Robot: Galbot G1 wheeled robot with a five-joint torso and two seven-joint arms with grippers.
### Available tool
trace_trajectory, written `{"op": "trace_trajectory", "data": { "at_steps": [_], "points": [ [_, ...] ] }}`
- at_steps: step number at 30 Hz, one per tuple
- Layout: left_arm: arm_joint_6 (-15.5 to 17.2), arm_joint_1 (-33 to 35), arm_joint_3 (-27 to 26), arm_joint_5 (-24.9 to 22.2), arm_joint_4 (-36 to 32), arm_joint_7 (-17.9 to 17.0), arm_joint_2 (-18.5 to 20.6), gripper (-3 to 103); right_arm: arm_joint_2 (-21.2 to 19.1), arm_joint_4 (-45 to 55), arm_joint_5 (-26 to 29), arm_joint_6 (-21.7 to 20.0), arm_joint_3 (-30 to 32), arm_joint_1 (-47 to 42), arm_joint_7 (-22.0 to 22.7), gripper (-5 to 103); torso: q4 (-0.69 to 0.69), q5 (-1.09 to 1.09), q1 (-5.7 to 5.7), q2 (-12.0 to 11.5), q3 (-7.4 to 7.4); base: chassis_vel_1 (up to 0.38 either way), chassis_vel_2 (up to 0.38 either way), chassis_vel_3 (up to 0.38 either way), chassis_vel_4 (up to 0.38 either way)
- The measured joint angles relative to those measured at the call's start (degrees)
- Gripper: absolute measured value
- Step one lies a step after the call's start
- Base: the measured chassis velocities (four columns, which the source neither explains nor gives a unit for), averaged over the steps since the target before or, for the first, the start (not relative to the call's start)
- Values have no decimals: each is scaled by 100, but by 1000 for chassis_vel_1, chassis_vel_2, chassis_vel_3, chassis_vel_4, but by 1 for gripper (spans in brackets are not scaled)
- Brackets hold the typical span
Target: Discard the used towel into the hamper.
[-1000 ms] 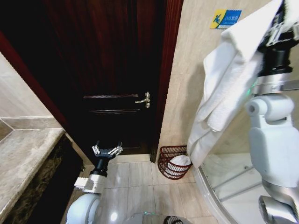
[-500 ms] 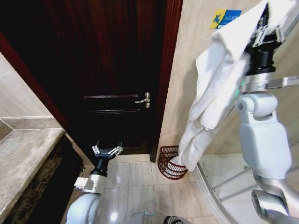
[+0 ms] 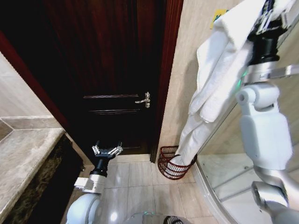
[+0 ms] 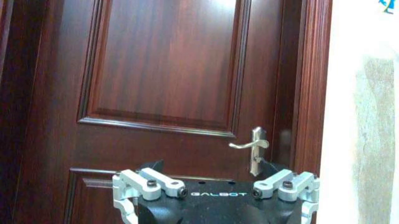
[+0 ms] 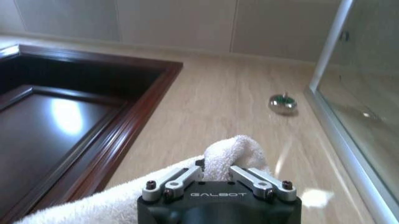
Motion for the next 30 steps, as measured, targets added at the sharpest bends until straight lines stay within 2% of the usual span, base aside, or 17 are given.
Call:
{"op": "trace_trajectory", "data": {
  "at_steps": [9, 21, 30],
  "points": [
    [0, 0, -1, 0, 0, 0, 0, 100, 247, 262, -142, 153, 281, -954, -83, 4, 1, -1, 0, 0, 0, 0, 0, 0, 0],
    [0, 0, 0, 0, 0, 0, 0, 100, 429, 481, -216, 250, 364, -1355, -117, 4, 2, -3, 0, 0, 0, 0, 0, 0, 0],
    [0, 0, -1, 0, 0, 0, 1, 100, 748, 731, -428, 320, 491, -1994, -140, 4, 0, -1, 0, 0, -1, 0, 0, 0, 0]
  ]
}}
